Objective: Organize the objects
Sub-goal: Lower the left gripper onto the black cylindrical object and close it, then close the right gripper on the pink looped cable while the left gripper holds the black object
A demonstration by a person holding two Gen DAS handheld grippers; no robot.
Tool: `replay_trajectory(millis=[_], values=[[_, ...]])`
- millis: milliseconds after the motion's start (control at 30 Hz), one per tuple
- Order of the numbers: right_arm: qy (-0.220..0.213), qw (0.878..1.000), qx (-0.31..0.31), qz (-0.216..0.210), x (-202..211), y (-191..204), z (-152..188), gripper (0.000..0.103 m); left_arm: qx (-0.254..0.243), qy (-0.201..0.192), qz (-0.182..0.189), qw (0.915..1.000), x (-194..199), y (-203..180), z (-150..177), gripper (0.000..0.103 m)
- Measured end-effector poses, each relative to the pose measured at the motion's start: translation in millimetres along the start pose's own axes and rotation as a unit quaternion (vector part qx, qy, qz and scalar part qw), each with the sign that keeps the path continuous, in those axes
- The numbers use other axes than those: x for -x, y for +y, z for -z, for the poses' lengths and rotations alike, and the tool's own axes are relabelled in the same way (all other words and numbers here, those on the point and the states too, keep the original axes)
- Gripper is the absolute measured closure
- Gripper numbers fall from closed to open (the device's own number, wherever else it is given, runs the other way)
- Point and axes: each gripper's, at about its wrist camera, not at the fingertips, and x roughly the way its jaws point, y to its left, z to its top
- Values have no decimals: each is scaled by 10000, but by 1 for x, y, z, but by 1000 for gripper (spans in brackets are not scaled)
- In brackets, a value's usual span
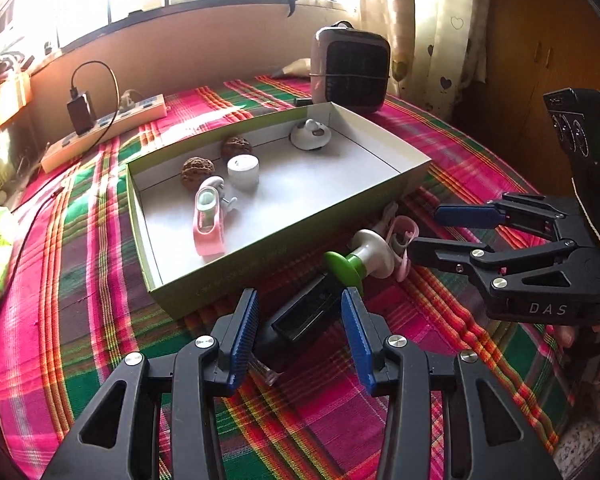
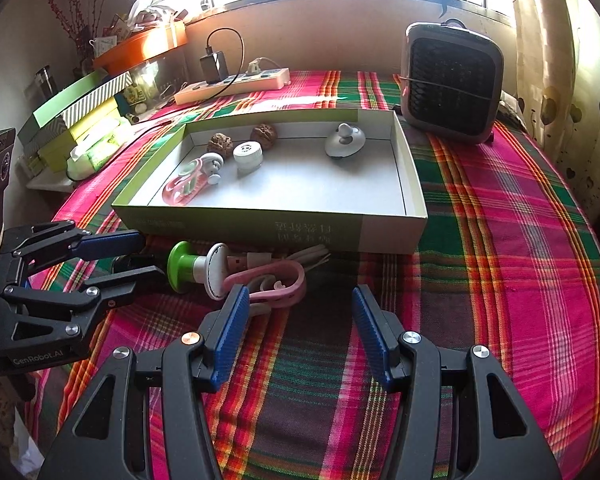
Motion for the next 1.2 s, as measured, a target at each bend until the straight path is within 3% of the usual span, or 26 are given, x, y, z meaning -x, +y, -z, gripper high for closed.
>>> replay_trajectory(millis=[300,467,633,1200], values=[[8,10000,-7,-41,0,2,0,49,-5,118,-237,9996,1,-8,7,64],[17,9999,15,-148,-1,9,-1,49,308,189,-443,9984,-3,4,11,75],[84,9999,109,-85,-7,18,-3,49,606,135,-455,9970,-1,16,15,77],[269,9963,3,822,1,-15,10,49,674,112,-397,9969,-1,18,15,77]])
